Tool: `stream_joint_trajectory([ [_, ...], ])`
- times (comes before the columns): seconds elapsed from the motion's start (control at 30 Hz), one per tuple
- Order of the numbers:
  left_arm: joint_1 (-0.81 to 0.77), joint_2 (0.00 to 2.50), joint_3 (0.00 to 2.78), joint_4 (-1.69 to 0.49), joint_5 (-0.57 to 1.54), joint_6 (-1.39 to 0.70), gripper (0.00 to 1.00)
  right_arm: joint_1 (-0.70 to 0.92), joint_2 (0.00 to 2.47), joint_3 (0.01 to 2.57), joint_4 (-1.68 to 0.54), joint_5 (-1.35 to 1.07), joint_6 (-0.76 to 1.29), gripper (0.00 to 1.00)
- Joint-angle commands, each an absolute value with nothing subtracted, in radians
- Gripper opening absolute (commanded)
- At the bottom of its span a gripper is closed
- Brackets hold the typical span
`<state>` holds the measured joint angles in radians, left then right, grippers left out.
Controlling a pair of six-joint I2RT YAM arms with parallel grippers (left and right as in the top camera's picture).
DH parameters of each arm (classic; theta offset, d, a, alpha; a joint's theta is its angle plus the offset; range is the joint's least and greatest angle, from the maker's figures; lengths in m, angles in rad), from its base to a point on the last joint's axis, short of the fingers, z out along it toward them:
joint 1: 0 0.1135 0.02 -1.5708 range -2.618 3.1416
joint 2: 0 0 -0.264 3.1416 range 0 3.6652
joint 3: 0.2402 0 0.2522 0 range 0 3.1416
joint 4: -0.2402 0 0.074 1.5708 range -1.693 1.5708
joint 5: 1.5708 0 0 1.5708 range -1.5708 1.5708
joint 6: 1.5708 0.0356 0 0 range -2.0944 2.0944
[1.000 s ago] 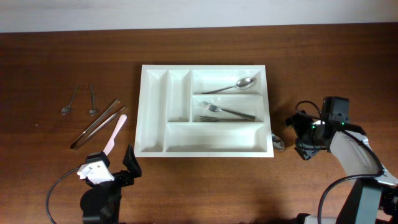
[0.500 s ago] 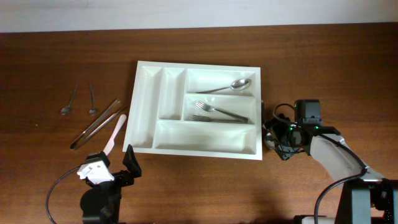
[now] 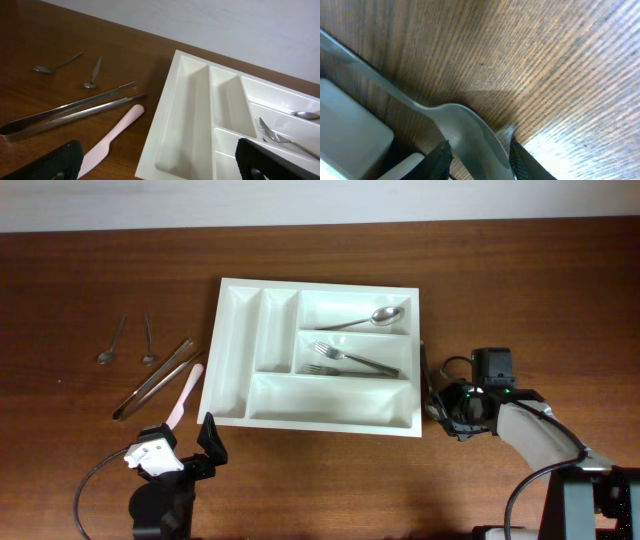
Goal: Pack container
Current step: 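Close the right gripper on the spoon handle and lift it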
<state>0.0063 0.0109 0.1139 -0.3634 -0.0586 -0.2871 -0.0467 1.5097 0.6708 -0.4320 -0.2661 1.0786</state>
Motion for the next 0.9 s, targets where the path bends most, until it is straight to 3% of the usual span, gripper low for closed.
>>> stream_joint_trajectory([
  [0.0,0.009,0.005,0.11,-0.364,-0.048,-0.272,0.99,-0.041,1.497,0.664,-0.429,-0.237,1.083,0.24],
  [0.1,0.01,0.005,0.11,-0.364,-0.048,-0.272,0.99,-0.041,1.497,0.664,-0.429,-0.23,1.083,0.13],
  [0.33,0.01,0.005,0.11,-0.364,-0.048,-0.272,0.99,-0.041,1.497,0.664,-0.426,-0.194,1.082,0.04],
  [0.87,0.01,0.005,0.11,-0.364,-0.048,-0.272,0.99,-0.117,1.497,0.68,-0.377,-0.172,0.906,0.04],
])
